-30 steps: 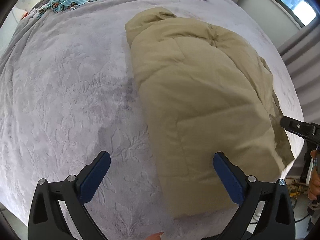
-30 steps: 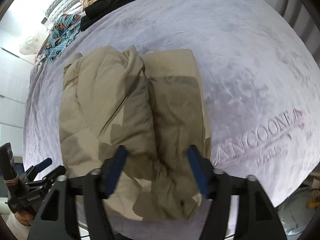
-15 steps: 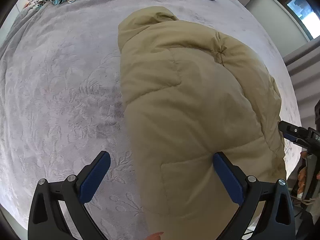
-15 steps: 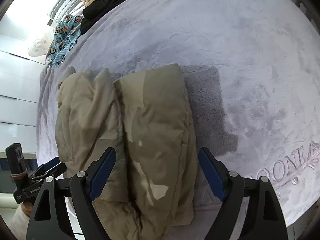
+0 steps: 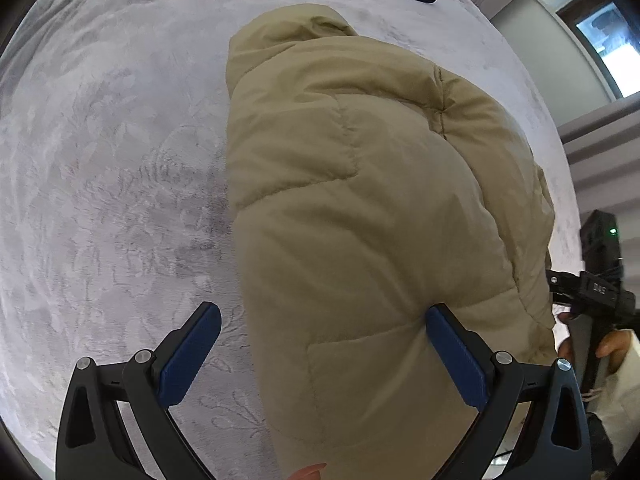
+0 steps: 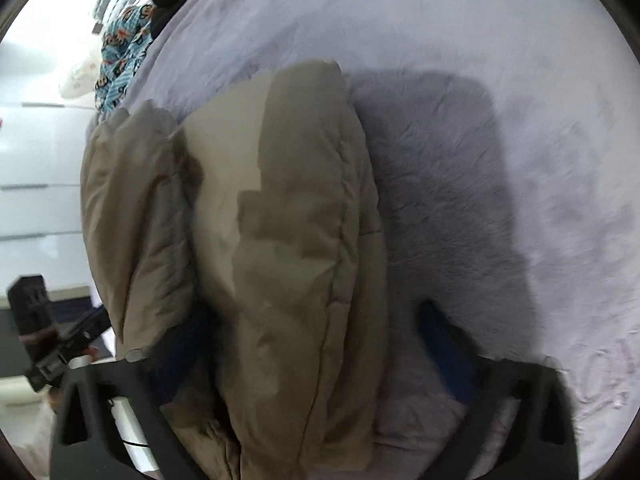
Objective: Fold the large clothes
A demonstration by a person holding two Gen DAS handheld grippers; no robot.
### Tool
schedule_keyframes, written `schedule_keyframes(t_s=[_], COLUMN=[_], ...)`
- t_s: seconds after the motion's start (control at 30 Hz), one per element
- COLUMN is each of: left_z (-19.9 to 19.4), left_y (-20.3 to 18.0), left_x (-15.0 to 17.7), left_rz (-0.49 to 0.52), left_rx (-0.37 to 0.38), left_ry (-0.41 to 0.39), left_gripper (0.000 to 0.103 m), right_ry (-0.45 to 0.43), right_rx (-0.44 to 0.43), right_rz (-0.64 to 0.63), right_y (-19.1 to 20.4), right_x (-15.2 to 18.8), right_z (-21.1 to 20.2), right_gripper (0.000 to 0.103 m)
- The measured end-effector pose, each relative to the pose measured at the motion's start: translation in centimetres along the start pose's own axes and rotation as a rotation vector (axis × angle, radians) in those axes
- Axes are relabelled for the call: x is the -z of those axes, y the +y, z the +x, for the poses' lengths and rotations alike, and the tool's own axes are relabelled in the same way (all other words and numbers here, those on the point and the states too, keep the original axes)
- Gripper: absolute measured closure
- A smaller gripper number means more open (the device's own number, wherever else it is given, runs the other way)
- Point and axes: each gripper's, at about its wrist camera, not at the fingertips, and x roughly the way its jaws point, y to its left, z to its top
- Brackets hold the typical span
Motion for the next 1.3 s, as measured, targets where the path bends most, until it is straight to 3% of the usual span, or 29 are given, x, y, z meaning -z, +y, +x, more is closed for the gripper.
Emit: schedule_keyframes(t_s=[0.2,0.3,0.37,0.47,0.77,1.03,1.3], left_z=[0.3,0.3,0.8,1.9,5.5,6.6,7.0], left_y=[1.1,2.7,3.8,4.7,3.5,-0.6,-5.1], left_x=[-1.3,-2.3,-2.9,-3.1,-4.2,-3.5,-2.5], left_rz=[-0.017,-0.040,-0.053,-0.050,-0.052,-0.007,0.005], left_rx=[0.094,0.203,0.256,0.286,0.306,0.194,0.142], left_ry=[0.000,0.000,0.000,0.025,0.057,0.018,-0.014], left_gripper=[0.000,0.000,0.000,0.000,0.000,0.000,0.001], right_ry=[0.004,-0.027,-0.025,0.046,0.152,0.166,0.164], right_rx=[-0.180,-0.251,-0.257,-0.252,-0.220,-0.237,-0.206], right_rz=[0.047,0.054,0.019,-0.066,-0.126,-0.100,-0.050], right_y=[-0.7,-0.9,-0.4,1.0,3.5,3.1,3.0], right_x=[-0.3,-0.5,-0.5,-0.6,-2.1,-3.1,-3.2], right_z=[0.6,-0.3,-0.5,0.1,3.9,5.7,5.8], right_gripper=[0.000,0.000,0.000,0.000,0.000,0.000,0.001])
